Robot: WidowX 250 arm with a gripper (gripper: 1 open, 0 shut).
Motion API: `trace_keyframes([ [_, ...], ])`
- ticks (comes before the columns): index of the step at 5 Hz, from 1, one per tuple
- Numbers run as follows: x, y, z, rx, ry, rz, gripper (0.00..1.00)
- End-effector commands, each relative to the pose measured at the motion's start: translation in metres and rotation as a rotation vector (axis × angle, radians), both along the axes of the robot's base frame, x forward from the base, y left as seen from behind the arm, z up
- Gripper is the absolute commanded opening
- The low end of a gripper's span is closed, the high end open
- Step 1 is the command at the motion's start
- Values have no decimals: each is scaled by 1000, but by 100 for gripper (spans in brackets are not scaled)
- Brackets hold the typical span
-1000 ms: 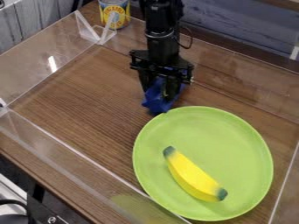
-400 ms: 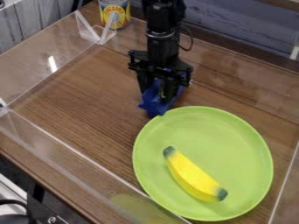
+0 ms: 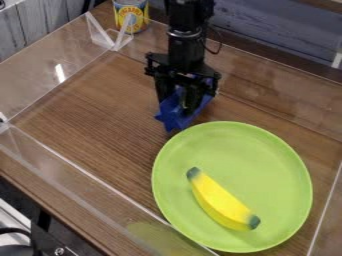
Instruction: Put the blue object in the green plate
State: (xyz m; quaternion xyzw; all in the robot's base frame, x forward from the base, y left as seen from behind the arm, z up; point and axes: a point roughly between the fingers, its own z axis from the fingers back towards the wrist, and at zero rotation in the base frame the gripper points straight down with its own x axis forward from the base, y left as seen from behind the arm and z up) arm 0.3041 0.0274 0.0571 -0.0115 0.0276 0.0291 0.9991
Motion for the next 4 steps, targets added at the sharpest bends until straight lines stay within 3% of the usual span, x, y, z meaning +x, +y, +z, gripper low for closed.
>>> trace_keyframes([
  [1,10,-2,32,20,-82,-13,0],
  [4,1,-15,53,22,-80,-19,0],
])
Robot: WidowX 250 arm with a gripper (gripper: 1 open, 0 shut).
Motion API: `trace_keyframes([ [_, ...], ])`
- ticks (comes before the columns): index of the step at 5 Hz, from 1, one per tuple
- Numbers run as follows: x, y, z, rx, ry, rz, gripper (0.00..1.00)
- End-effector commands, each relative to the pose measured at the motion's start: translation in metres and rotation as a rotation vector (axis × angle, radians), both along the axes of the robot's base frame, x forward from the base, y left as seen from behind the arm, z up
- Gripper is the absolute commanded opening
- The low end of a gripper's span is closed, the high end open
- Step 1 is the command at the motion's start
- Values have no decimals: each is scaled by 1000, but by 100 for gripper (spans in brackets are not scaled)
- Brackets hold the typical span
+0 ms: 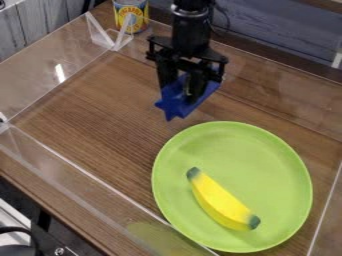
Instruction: Put the blue object in the green plate
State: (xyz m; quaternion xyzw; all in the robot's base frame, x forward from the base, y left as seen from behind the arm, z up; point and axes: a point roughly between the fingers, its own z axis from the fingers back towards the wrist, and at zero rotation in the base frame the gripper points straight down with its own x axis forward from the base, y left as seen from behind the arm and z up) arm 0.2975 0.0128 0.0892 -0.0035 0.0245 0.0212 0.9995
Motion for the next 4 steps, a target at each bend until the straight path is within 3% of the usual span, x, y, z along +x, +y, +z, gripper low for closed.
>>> trace_keyframes([
  [1,1,-10,28,0,-78,-14,0],
  [4,-33,-50,36,-20,-76,-51,0],
])
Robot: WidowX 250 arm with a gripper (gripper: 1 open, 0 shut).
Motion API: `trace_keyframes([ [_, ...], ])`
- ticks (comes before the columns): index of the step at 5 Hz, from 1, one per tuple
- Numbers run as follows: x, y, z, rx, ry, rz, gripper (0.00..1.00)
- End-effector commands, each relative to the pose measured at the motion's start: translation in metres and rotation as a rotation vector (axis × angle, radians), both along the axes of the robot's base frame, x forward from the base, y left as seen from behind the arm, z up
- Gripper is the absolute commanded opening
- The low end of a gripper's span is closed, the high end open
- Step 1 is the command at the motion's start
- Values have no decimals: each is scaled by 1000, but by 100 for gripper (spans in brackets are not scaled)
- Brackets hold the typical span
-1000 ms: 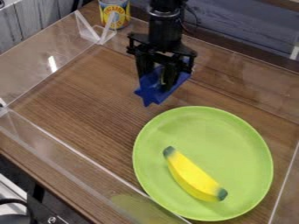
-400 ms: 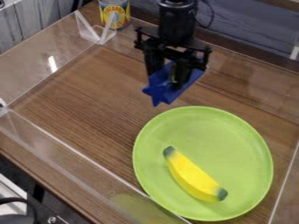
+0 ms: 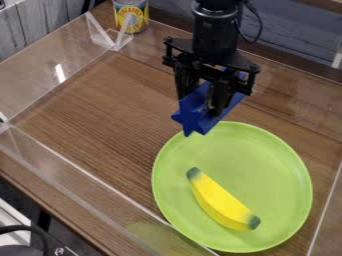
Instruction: Put the blue object in the green plate
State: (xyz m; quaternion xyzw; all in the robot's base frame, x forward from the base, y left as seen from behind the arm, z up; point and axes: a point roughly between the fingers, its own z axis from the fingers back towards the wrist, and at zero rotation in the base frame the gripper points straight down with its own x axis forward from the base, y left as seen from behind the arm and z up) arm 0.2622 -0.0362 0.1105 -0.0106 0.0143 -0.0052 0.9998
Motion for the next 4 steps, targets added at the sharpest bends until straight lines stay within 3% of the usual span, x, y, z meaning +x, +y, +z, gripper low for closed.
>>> trace_keyframes([
  [1,-7,-14,15,-11,-56,8,0],
  [4,-33,-57,-1,-20,-71,39,0],
])
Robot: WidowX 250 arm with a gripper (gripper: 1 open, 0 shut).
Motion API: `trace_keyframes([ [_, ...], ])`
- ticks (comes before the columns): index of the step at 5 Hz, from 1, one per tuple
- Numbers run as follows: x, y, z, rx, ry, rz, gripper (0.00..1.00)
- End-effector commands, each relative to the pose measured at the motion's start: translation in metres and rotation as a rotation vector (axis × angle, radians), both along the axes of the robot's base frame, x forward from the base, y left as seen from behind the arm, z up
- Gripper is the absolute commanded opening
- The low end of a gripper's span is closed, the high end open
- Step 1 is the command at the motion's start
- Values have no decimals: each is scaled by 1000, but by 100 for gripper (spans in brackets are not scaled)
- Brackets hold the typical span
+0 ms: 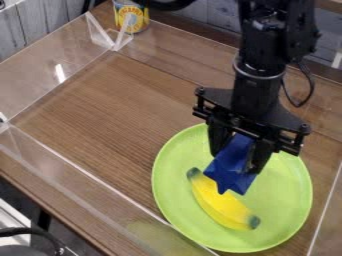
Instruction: Put the blue object in the green plate
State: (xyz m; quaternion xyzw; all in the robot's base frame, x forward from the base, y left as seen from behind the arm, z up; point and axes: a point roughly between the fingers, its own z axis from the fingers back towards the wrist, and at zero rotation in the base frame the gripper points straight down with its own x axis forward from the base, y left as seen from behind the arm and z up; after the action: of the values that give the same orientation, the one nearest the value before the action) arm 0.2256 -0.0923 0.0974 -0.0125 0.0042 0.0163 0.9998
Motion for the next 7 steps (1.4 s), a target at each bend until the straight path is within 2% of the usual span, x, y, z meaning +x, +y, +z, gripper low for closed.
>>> trace_keyframes([
  [1,4,-6,11,-32,-57,-10,0],
  [3,4,-15,5,-75,-74,-26,0],
  [5,3,-21,-6,-112,-77,-34,0],
  [6,3,-23,-9,-129,-75,-34,100],
  [7,2,-24,-12,-135,-71,-43,100],
])
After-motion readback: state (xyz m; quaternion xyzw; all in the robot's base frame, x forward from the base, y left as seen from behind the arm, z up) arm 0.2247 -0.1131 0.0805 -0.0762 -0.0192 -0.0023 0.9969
